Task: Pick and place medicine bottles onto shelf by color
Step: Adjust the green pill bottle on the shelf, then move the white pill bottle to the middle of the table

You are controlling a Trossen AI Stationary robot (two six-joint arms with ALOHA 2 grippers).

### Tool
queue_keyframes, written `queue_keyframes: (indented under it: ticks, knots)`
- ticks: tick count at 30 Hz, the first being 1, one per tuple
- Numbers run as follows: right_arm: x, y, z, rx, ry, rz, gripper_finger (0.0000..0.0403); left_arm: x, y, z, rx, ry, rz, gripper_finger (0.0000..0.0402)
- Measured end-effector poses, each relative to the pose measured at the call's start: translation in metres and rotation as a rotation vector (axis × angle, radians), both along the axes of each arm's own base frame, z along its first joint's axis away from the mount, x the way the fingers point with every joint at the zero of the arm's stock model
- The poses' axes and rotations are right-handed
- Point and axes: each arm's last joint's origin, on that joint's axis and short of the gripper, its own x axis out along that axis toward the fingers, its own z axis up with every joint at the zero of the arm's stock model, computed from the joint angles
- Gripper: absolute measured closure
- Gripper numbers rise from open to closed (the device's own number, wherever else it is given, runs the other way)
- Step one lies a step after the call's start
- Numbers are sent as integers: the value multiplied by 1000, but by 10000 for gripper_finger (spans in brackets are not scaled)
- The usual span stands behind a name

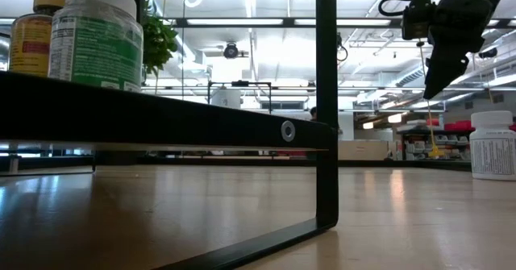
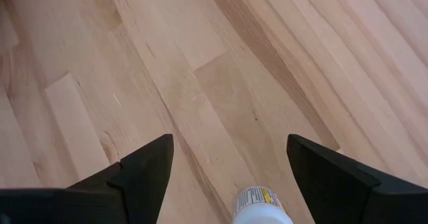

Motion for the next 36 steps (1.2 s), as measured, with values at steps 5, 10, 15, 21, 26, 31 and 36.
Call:
queue_keyframes:
  ticks: [5,10,15,21,26,31,36]
  knots:
    - [0,0,0,0,0,0,105,2,-3,1,-26,-33,-4,56]
    - [0,0,0,4,-1,-7,105,3,-5,3,-38,-47,-4,56]
    - [0,0,0,7,-2,-13,105,3,-9,4,-63,-72,6,56]
    - [0,0,0,9,-2,-18,105,3,-12,5,-73,-85,-6,56]
    - [-5,-1,-2,37,39,-128,105,7,-4,7,-55,-88,18,56]
    - [-19,-1,-8,84,177,-265,105,17,5,23,-24,-153,2,56]
    - [-24,0,-9,125,213,-380,104,27,18,43,21,-223,-36,56]
